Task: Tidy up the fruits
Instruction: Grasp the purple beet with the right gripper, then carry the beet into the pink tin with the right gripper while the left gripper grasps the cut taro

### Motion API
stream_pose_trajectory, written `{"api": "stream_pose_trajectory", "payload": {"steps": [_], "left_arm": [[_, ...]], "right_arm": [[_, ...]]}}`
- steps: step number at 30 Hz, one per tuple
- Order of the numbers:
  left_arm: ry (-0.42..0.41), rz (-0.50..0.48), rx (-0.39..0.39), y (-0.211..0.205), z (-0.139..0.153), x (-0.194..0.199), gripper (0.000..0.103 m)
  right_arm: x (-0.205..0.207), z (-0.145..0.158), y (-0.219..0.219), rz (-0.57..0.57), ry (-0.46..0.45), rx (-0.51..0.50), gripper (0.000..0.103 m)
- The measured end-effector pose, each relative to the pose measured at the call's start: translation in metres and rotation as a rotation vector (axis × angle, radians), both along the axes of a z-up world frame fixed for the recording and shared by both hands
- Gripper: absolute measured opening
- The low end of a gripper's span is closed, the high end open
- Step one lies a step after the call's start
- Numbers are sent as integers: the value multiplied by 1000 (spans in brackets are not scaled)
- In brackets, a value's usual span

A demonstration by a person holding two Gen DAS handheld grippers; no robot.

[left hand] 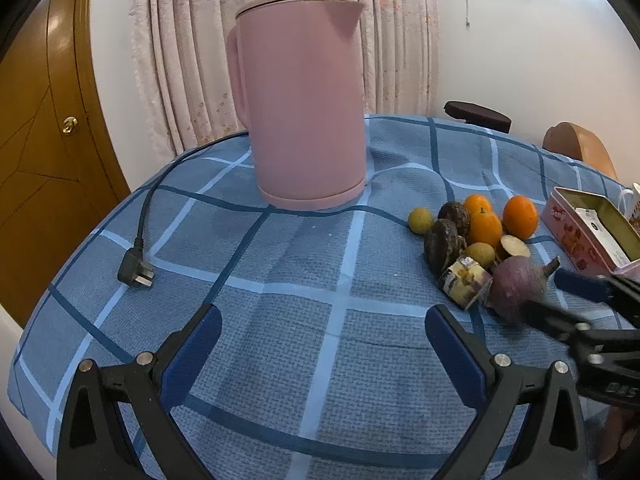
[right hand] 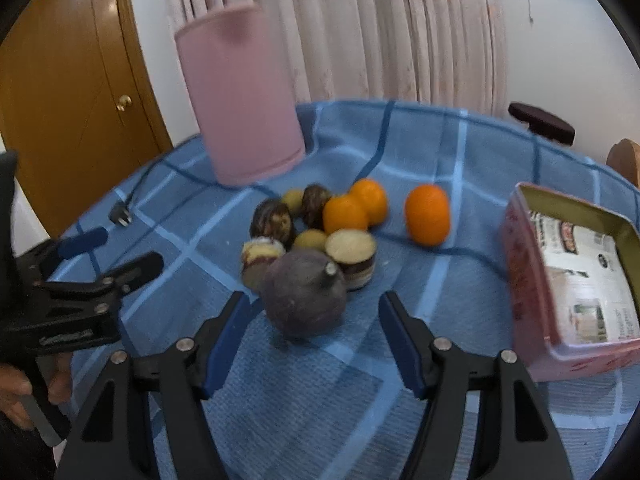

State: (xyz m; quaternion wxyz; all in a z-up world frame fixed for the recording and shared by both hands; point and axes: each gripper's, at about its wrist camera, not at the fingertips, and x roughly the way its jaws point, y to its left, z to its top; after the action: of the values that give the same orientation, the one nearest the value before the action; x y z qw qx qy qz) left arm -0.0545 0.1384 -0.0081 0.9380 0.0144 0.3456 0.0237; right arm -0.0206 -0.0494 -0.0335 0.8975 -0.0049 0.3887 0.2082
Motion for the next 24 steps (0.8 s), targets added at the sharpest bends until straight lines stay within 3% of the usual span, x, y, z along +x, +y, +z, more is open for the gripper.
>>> {"api": "stream_pose_trajectory", "payload": {"steps": [5,11,14,19,24], "left_arm": [[20,-15,-35,1,-1,3,102],[38,-25,-83,-5,1,12,102],[41,-34,-77,-14,2,16,102],[73,-28,-125,-25,1,29,102],[103,-43,-141,-48,-4,45,102]], "right_arm": [[19,-12,7,1,76,3,55],[20,-13,2,18,88,26,53],[7,-1,-6,8,18,33,53],[-16,29,-28,-67,-208,6,54],[-21,46,-59,-143,-302,36,54]]}}
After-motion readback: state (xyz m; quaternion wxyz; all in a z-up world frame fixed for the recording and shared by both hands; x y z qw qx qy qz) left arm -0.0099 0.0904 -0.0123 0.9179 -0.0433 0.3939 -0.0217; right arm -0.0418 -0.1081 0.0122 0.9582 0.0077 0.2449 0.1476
